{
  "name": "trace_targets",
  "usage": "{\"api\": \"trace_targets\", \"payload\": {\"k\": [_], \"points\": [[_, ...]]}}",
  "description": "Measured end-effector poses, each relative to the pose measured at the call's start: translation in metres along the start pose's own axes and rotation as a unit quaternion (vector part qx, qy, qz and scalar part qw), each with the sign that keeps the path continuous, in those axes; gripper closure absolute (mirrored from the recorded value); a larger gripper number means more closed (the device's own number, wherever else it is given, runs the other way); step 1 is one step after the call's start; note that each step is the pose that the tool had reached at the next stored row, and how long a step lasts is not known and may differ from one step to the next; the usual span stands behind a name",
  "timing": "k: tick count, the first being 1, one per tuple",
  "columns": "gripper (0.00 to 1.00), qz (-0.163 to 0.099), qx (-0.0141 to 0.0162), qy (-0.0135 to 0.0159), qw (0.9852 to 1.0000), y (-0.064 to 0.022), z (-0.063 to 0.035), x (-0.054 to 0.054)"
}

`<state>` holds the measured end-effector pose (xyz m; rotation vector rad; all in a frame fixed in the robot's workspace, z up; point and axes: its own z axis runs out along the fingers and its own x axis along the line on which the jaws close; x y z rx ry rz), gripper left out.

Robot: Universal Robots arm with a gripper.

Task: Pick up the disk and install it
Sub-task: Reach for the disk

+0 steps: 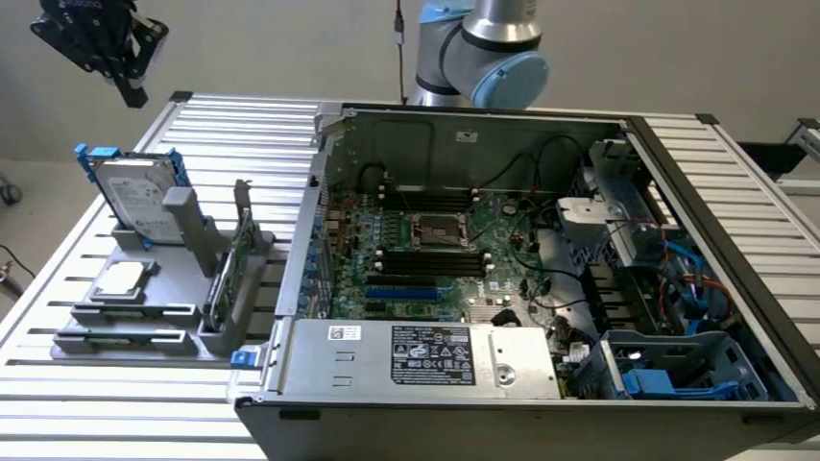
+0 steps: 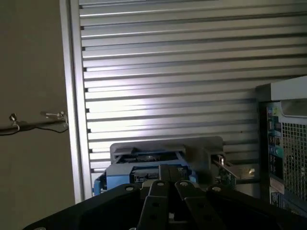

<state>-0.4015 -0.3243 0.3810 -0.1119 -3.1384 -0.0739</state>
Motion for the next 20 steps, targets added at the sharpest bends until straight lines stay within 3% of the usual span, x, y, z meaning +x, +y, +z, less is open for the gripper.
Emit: {"api": "trace_targets", "payload": {"k": [6,9,14,20], "points": [[0.89,0.0,0.0004,0.0002,1.0,0.0084,0.001,0.028],[0.89,0.0,0.001,0.002,1.0,0.0095,0.0011,0.038],[0.89,-0.007,0.0013,0.0026,1.0,0.008,0.001,0.046],[0.89,-0.018,0.0021,0.003,0.9998,0.0033,0.0008,0.047]]}}
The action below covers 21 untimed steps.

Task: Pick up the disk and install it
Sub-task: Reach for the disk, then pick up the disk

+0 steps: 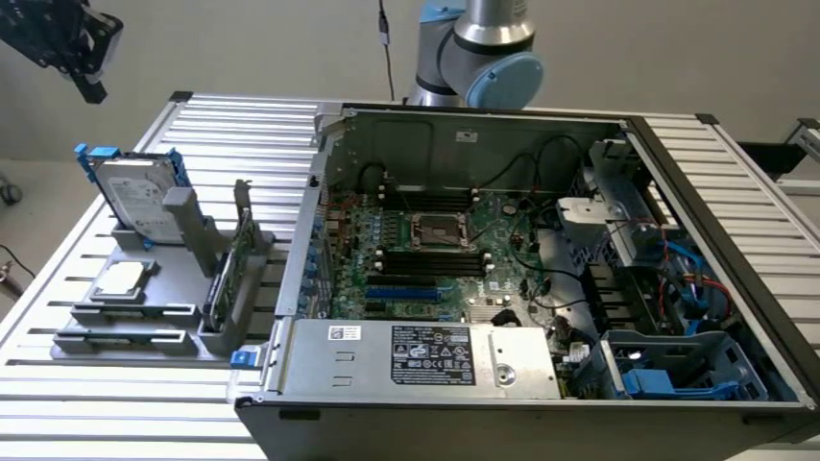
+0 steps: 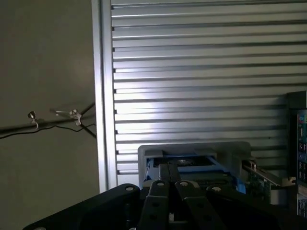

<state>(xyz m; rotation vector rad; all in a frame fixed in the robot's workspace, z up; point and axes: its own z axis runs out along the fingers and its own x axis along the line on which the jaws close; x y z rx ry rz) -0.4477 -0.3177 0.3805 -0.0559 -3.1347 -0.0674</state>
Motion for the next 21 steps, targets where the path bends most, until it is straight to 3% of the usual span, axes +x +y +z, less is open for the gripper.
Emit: {"api": "trace_targets", "payload": {"k": [13,21], "points": [[0.89,-0.015,0.0002,0.0009,0.9999,-0.0175,0.0011,-0.006],[0.89,-0.015,0.0001,0.0014,0.9999,-0.0196,0.0026,-0.006]]}}
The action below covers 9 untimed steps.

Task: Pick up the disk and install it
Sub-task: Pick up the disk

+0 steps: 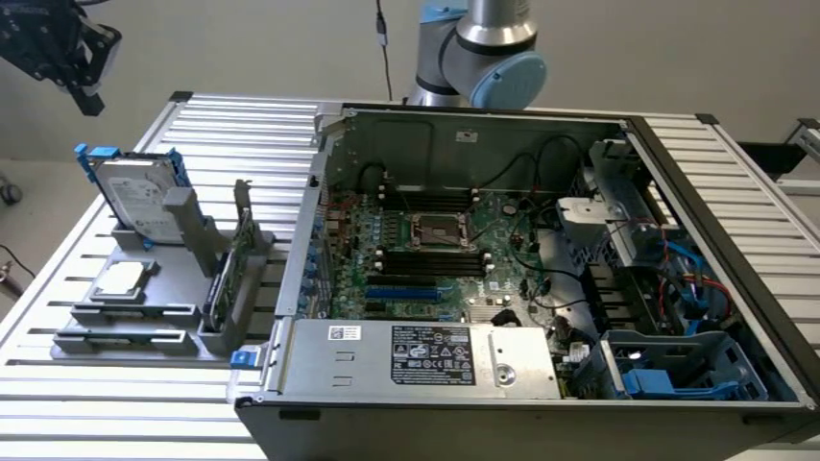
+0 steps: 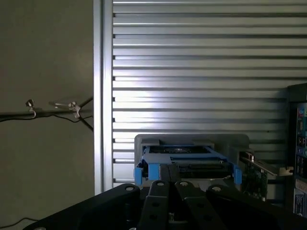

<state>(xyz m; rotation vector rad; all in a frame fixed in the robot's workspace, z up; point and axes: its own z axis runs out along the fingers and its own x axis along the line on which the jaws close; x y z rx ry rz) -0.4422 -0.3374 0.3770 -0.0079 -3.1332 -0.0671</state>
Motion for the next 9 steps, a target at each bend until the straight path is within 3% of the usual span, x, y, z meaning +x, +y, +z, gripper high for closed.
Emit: {"api": "trace_targets", "payload": {"k": [9], "points": [[0.89,0.0,0.0,0.0,1.0,-0.0007,0.0,0.0]]}}
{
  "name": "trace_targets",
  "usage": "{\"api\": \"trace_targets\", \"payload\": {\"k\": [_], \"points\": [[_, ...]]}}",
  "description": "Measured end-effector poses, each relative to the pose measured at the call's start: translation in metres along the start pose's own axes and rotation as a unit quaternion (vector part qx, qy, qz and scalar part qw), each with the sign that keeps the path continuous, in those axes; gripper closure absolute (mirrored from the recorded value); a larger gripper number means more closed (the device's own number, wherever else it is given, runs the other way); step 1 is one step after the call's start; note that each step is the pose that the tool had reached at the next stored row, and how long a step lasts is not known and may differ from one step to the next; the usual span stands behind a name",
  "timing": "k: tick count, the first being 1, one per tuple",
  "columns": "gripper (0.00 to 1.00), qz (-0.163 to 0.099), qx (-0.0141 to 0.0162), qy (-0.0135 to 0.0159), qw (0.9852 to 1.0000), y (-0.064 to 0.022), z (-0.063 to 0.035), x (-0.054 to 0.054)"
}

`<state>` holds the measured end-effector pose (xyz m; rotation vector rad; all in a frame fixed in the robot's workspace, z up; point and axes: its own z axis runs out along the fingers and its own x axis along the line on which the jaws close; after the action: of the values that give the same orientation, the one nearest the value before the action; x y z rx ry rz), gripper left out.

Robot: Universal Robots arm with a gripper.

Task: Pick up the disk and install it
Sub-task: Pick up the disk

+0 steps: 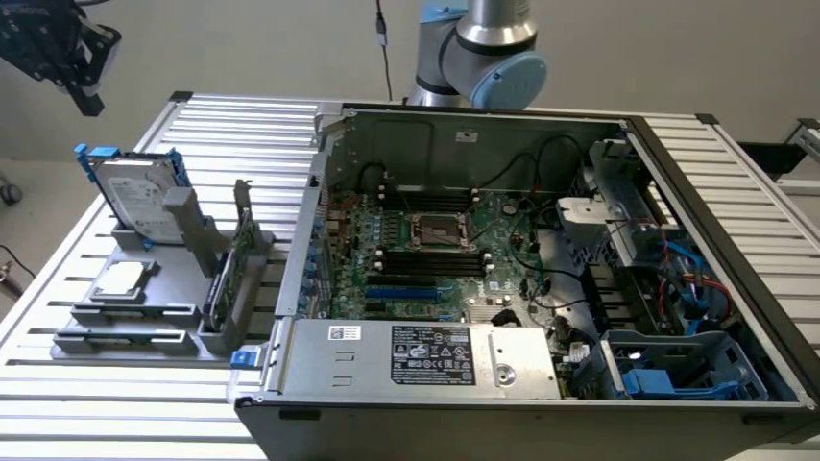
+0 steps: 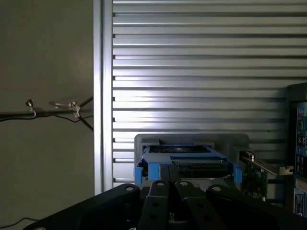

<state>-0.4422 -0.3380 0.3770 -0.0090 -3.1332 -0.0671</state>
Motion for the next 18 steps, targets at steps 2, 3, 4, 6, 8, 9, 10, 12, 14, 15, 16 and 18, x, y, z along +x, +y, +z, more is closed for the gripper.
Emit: {"api": "trace_targets", "payload": {"k": [2,3,4,6,8,9,10,12,14,15,16,18], "points": [[0.89,0.0,0.0,0.0,1.0,0.0001,0.0,0.0],[0.89,0.0,0.0009,-0.0007,1.0,0.0013,0.0001,0.0004],[0.89,-0.002,0.0019,-0.0014,1.0,0.0024,0.0003,0.0005],[0.89,-0.016,0.0022,-0.001,0.9999,0.0029,0.0006,0.0005],[0.89,-0.035,0.0024,-0.0001,0.9994,0.0029,0.0006,0.0005],[0.89,-0.044,0.0024,0.0002,0.999,0.003,0.0006,0.0005],[0.89,-0.053,0.0025,0.0005,0.9986,0.003,0.0007,0.0005],[0.89,-0.071,0.0026,0.0013,0.9975,0.003,0.0008,0.0005],[0.89,-0.089,0.0027,0.002,0.996,0.003,0.001,0.0005],[0.89,-0.098,0.0028,0.0024,0.9951,0.003,0.001,0.0005],[0.89,-0.108,0.0028,0.0028,0.9942,0.003,0.0011,0.0005],[0.89,-0.125,0.0029,0.0036,0.9921,0.0029,0.0012,0.0005]]}}
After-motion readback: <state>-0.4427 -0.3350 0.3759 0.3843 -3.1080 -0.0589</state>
